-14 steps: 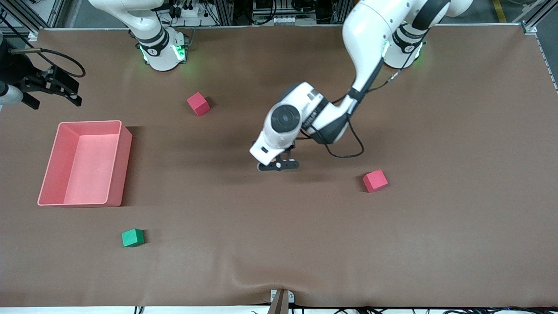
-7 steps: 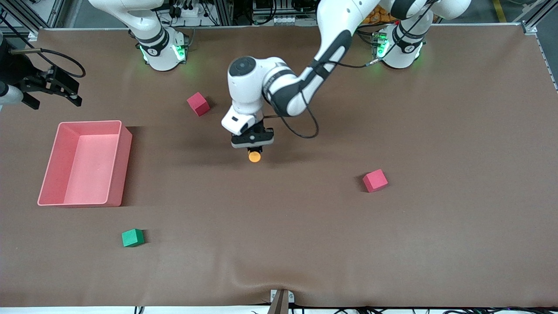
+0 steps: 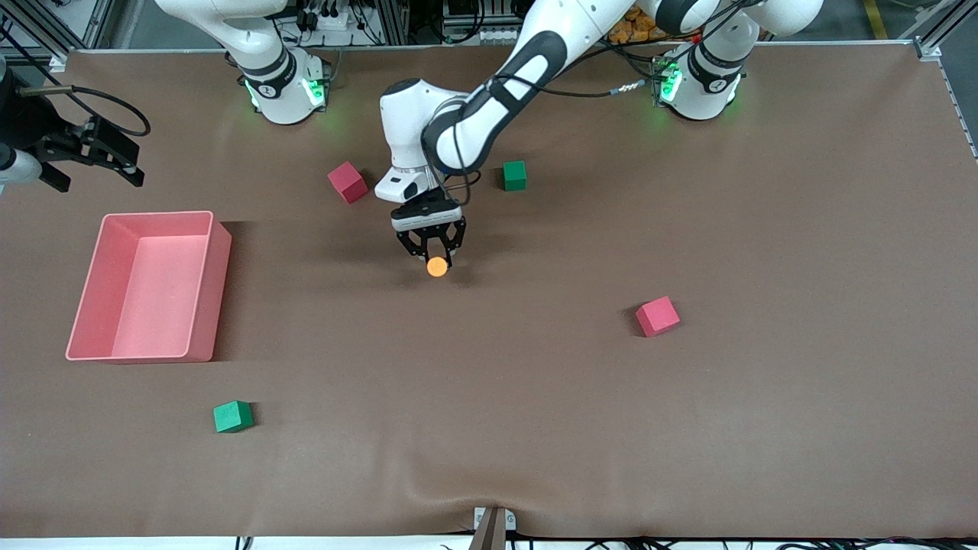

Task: Place and upright button with both arms
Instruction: 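Carry the button with the left gripper toward the green cube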

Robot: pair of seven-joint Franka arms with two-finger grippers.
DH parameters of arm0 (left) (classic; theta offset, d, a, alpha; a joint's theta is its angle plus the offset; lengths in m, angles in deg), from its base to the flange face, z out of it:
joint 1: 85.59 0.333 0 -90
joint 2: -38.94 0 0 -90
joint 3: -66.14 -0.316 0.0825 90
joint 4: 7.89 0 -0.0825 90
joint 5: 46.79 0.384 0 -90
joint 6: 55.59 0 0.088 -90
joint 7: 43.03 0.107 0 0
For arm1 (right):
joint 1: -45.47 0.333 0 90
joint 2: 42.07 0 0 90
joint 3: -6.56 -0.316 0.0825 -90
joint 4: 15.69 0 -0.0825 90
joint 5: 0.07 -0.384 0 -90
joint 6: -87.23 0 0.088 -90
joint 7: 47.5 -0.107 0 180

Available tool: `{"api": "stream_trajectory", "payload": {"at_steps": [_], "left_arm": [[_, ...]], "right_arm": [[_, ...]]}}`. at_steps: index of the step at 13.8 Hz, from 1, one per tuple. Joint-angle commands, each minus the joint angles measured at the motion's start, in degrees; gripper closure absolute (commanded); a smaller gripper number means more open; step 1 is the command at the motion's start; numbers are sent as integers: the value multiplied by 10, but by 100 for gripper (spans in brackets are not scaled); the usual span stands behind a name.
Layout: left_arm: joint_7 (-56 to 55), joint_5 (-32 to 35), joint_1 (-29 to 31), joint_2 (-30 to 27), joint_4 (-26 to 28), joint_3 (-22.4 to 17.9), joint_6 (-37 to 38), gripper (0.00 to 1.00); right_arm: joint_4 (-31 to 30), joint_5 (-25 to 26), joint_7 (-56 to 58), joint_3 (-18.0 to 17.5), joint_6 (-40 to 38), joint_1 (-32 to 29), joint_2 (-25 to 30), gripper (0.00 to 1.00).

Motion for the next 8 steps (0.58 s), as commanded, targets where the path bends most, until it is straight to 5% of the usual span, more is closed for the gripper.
{"api": "stream_trajectory", "payload": {"at_steps": [1, 8], "left_arm": [[-109, 108, -16, 20, -2, -9, -10, 100], [-229, 246, -27, 58, 4, -8, -9, 100]], "right_arm": [[15, 5, 5, -3, -8, -4, -7, 0], [14, 5, 4, -3, -8, -4, -7, 0]]}}
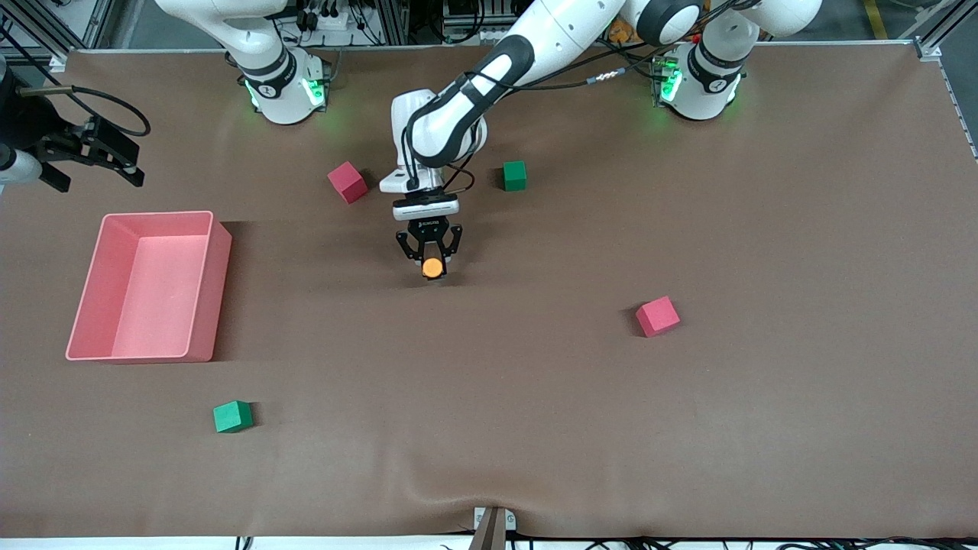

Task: Place and upright button with both arms
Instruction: 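Lower the button upright and open the left gripper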

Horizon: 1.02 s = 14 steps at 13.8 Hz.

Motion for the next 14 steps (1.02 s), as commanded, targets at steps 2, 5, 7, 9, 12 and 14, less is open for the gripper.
{"api": "stream_trajectory", "payload": {"at_steps": [2, 5, 7, 9, 12, 14], "left_arm": [[-54, 61, -11, 19, 1, -9, -8, 100], [-90, 109, -14, 29, 1, -8, -8, 100], [-91, 110, -17, 33, 1, -8, -8, 100], [-91, 117, -18, 43, 2, -8, -8, 100], [-90, 122, -18, 46, 8, -8, -8, 100], [-90, 121, -18, 45, 12, -7, -7, 98]], "right_arm": [[14, 4, 4, -3, -8, -4, -7, 0], [13, 4, 4, -3, -8, -5, -7, 0], [13, 4, 4, -3, -8, -5, -7, 0], [12, 3, 3, -3, -9, -5, -7, 0], [12, 1, 3, -2, -10, -5, -7, 0], [12, 1, 3, -3, -10, -5, -7, 0]]}}
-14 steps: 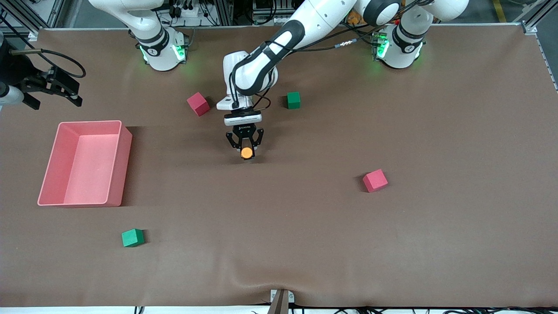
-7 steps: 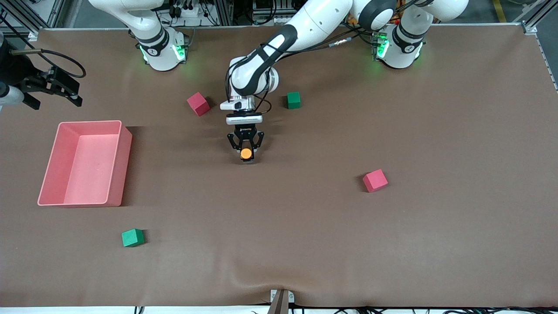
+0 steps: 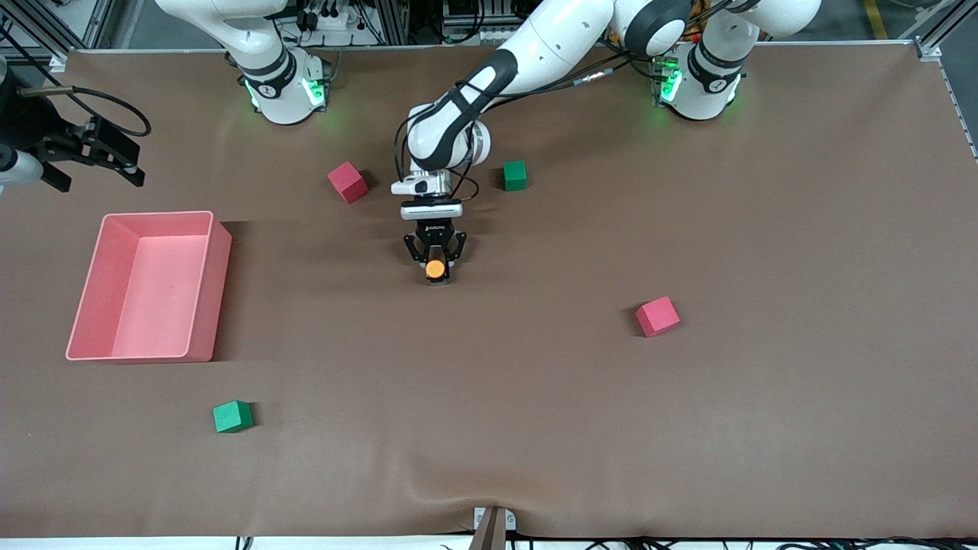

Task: Place and upright button with both arms
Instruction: 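Lower the button upright and open the left gripper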

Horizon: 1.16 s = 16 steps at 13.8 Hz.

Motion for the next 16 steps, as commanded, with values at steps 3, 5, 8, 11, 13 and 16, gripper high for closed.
{"api": "stream_trajectory", "payload": {"at_steps": [3, 5, 8, 11, 13, 16], "left_arm": [[-21, 13, -5, -1, 2, -5, -6, 0], [-21, -3, -8, -6, 3, 6, -3, 0], [-15, -65, -11, -18, 3, 29, 4, 0], [25, -154, -9, -43, 2, 72, 59, 0], [92, -258, -9, -72, 0, 85, 101, 0], [170, -375, -6, -127, -1, 86, 125, 0]], "right_arm": [[12, 0, 3, -2, -8, -5, -7, 0], [12, 0, 3, -2, -8, -5, -7, 0], [12, 0, 3, -2, -8, -5, -7, 0], [13, 0, 3, -2, -8, -6, -7, 0], [12, 0, 3, -2, -8, -6, -7, 0], [12, -1, 3, -2, -8, -6, -7, 0]]}}
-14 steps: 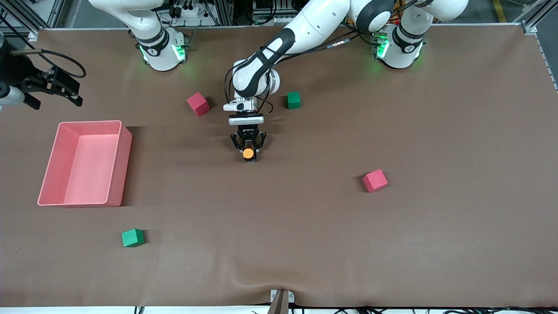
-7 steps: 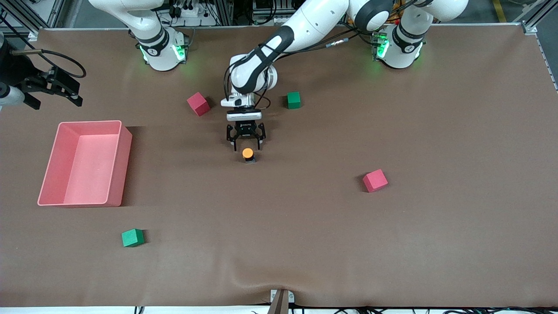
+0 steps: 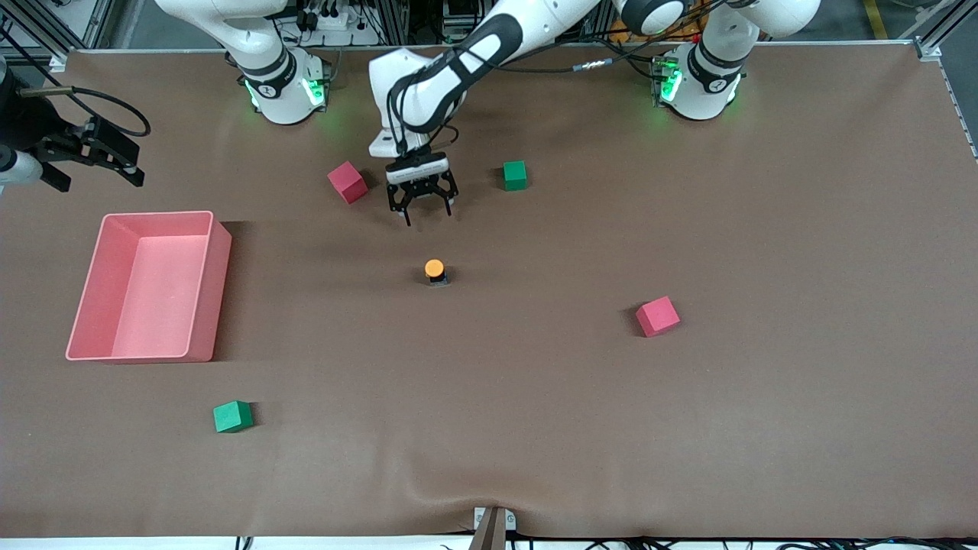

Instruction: Place and upright button with both arms

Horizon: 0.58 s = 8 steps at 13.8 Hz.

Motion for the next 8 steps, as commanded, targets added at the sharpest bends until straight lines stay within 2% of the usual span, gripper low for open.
{"api": "stream_trajectory", "payload": {"at_steps": [1, 3, 6, 8], "left_arm": [[71, -85, 10, -62, 13, 2, 25, 0], [139, -147, 26, -106, 11, 0, 43, 0], [270, -248, 89, -187, 13, 0, 67, 0], [341, -286, 139, -230, 14, 0, 100, 0]], "right_arm": [[12, -1, 3, -3, -7, -6, -7, 0], [12, -1, 3, -3, -7, -6, -7, 0], [13, -1, 3, -3, -6, -5, -7, 0], [12, -1, 3, -3, -6, -5, -7, 0]]}}
